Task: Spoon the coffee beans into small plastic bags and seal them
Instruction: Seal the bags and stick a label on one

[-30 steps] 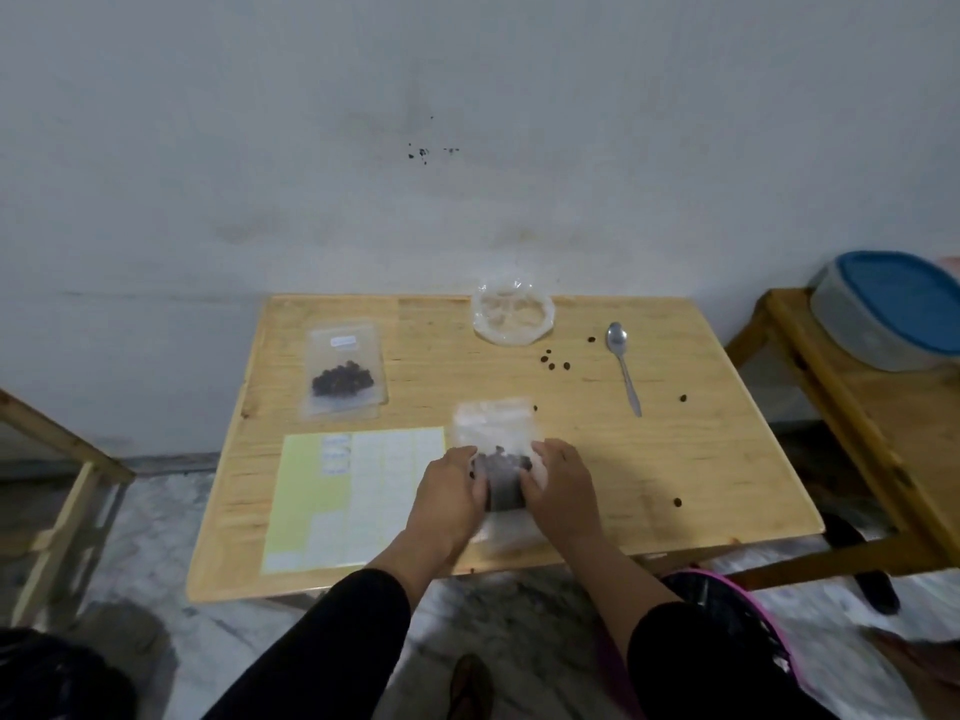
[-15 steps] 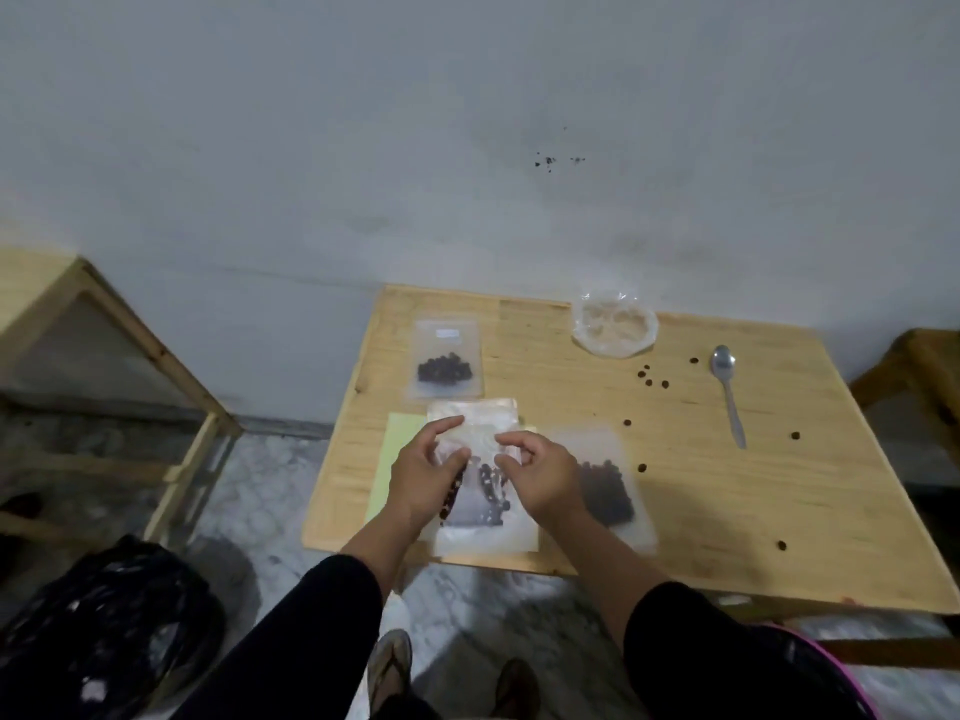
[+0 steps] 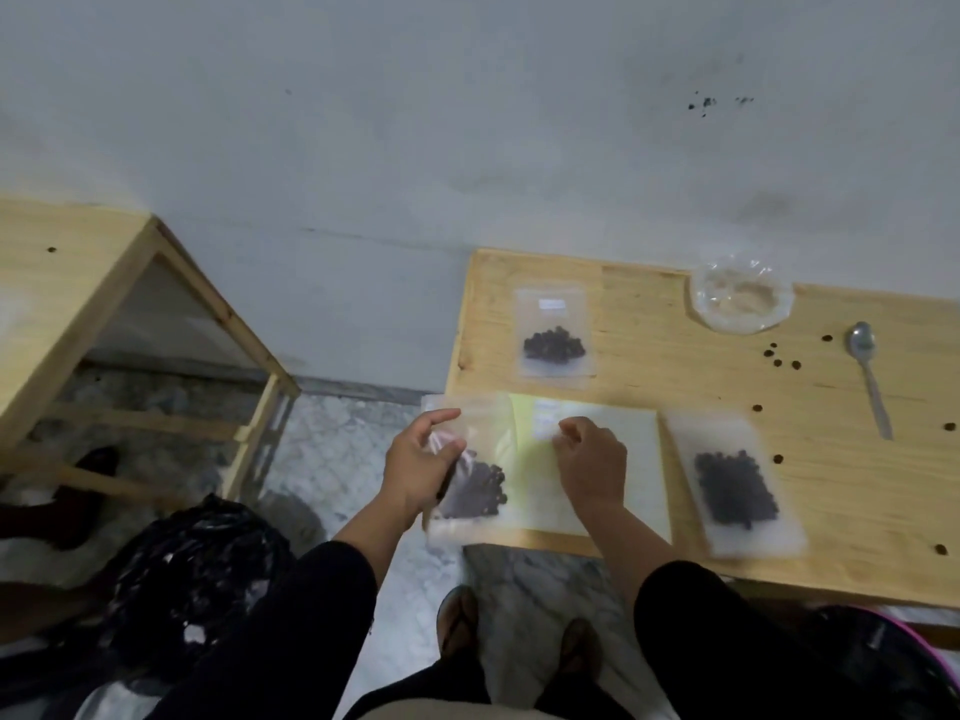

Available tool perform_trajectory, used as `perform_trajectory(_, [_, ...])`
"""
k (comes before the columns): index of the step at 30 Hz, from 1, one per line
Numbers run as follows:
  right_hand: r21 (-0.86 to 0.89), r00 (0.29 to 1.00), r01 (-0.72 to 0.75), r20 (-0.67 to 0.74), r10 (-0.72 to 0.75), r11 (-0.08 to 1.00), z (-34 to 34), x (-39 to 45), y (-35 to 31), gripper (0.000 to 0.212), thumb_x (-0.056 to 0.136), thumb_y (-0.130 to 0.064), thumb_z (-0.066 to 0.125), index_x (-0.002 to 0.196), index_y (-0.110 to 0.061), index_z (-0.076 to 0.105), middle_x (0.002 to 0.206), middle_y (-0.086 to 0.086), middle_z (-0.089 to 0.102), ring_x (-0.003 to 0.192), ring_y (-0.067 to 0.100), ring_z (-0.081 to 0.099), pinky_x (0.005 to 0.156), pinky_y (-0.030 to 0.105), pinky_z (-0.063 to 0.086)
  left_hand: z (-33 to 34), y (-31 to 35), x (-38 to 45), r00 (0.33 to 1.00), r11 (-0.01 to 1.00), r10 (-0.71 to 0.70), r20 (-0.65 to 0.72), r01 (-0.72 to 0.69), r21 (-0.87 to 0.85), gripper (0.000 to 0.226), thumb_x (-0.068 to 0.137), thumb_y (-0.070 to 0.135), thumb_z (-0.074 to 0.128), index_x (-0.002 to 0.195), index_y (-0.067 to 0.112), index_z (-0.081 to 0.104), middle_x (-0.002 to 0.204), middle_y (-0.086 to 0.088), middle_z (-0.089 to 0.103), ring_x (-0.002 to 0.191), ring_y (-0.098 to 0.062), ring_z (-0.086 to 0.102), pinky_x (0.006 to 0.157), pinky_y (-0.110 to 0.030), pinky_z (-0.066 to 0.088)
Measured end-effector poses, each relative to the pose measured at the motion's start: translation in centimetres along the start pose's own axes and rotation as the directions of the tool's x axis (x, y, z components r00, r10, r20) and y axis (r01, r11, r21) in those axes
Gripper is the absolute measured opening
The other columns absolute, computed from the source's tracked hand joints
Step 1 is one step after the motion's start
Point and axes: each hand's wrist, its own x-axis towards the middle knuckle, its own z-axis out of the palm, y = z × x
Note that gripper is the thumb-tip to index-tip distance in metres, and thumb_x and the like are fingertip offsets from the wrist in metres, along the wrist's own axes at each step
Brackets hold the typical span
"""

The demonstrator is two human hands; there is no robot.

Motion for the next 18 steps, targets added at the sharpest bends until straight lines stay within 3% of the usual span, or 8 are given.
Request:
perform_trajectory(3, [-0.019, 0.998, -0.019, -0.057, 0.017, 1.000, 0.5, -0.1, -0.9, 0.019, 0.089, -0.017, 0.059, 0.103, -0.006, 0.065, 0.095, 0.018, 0.064, 0.093, 0.032, 0.057, 0.080, 0.031, 0.039, -0.6, -0.5, 0.6, 1.000, 1.000, 0.005, 0.018, -0.005, 0.001, 0.031, 0.084, 0.012, 0.067, 0.106, 0.033, 0.062, 0.116, 0.005, 0.063, 0.113, -0.016, 0.055, 0.101, -0.033, 0.042])
perform_trajectory(8, [0.027, 0.994, -0.054, -0.090, 0.056, 0.998, 0.8, 0.1, -1.5, 0.014, 0.088, -0.010, 0.057, 0.098, -0.004, 0.064, 0.093, 0.015, 0.066, 0.091, 0.030, 0.059, 0.076, 0.029, 0.040, -1.1, -0.1, 1.1, 0.997, 1.000, -0.002, 0.075, 0.002, 0.008, 0.031, 0.084, 0.014, 0.068, 0.110, 0.030, 0.063, 0.113, 0.015, 0.056, 0.110, -0.005, 0.047, 0.092, -0.017, 0.034])
perform_trajectory(18, [0.141, 0.995, -0.081, -0.043, 0.088, 0.987, -0.2, -0.1, -2.4, 0.013, 0.091, -0.007, 0.050, 0.101, -0.004, 0.057, 0.099, 0.012, 0.063, 0.093, 0.027, 0.058, 0.074, 0.026, 0.039, -0.9, 0.7, 2.1, 0.993, 1.000, -0.007, 0.121, 0.009, -0.014, 0.033, 0.083, 0.017, 0.069, 0.112, 0.032, 0.062, 0.118, 0.012, 0.055, 0.113, -0.008, 0.044, 0.091, -0.019, 0.034])
